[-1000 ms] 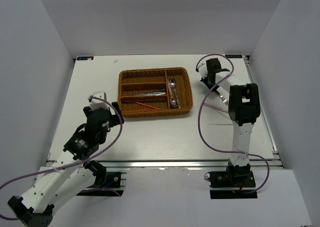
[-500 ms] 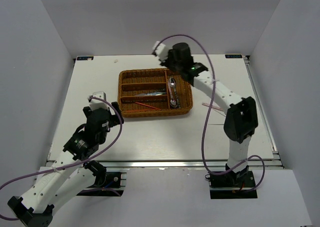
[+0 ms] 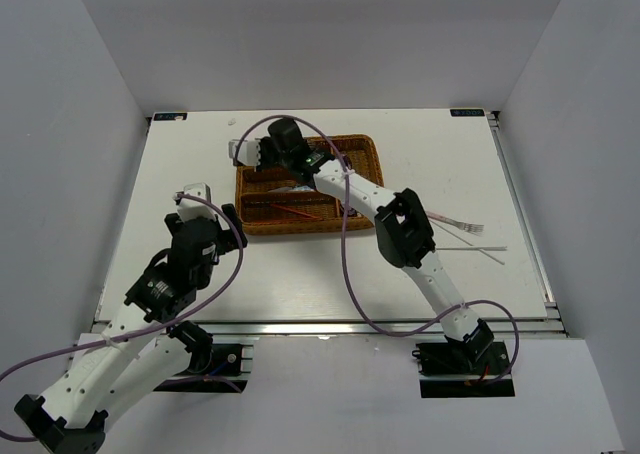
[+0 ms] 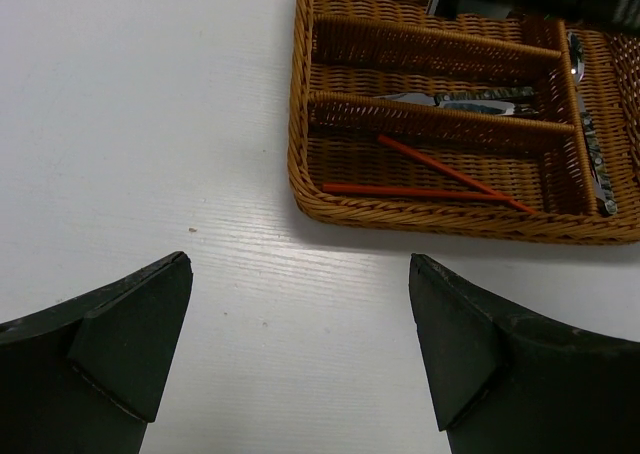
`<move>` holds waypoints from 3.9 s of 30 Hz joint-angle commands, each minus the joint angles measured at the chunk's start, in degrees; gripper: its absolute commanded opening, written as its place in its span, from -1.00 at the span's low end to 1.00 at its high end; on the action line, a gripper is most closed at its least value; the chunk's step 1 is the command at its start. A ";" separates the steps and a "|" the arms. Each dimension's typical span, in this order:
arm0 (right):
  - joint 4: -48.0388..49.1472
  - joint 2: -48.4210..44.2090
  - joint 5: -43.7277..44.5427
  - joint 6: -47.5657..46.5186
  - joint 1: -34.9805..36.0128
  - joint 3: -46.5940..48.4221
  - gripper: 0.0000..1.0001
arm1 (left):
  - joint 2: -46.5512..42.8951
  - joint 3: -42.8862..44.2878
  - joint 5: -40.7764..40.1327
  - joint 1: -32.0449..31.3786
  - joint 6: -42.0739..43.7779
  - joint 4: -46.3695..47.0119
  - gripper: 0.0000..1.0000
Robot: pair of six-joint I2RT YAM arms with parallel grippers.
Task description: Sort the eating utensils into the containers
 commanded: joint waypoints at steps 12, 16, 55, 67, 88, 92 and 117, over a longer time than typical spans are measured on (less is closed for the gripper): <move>9.12 1.77 0.47 -5.82 -3.81 -4.11 -0.88 | -0.80 -0.50 1.87 -0.31 1.10 1.14 0.96; 8.59 0.10 0.47 -4.86 -3.81 -5.95 -0.30 | -0.98 -0.41 1.70 -0.31 1.10 1.05 0.96; -17.42 -41.15 1.17 29.16 -32.11 -61.87 0.56 | -3.00 -0.85 4.25 -3.38 1.71 1.75 0.96; -18.57 -33.13 1.96 26.17 -32.46 -56.59 0.43 | -3.18 -0.76 2.66 -4.79 1.18 1.31 0.96; -14.88 -26.63 4.25 26.78 -36.85 -54.56 -0.31 | -2.56 -0.67 1.61 -6.02 0.83 1.05 0.96; -15.32 -24.61 3.63 27.40 -37.38 -54.21 -0.24 | -2.21 -0.76 1.34 -6.19 0.74 0.96 0.96; -18.39 -22.93 6.36 34.07 -40.81 -45.96 -1.00 | -1.16 -0.59 0.03 -6.46 0.22 0.52 0.96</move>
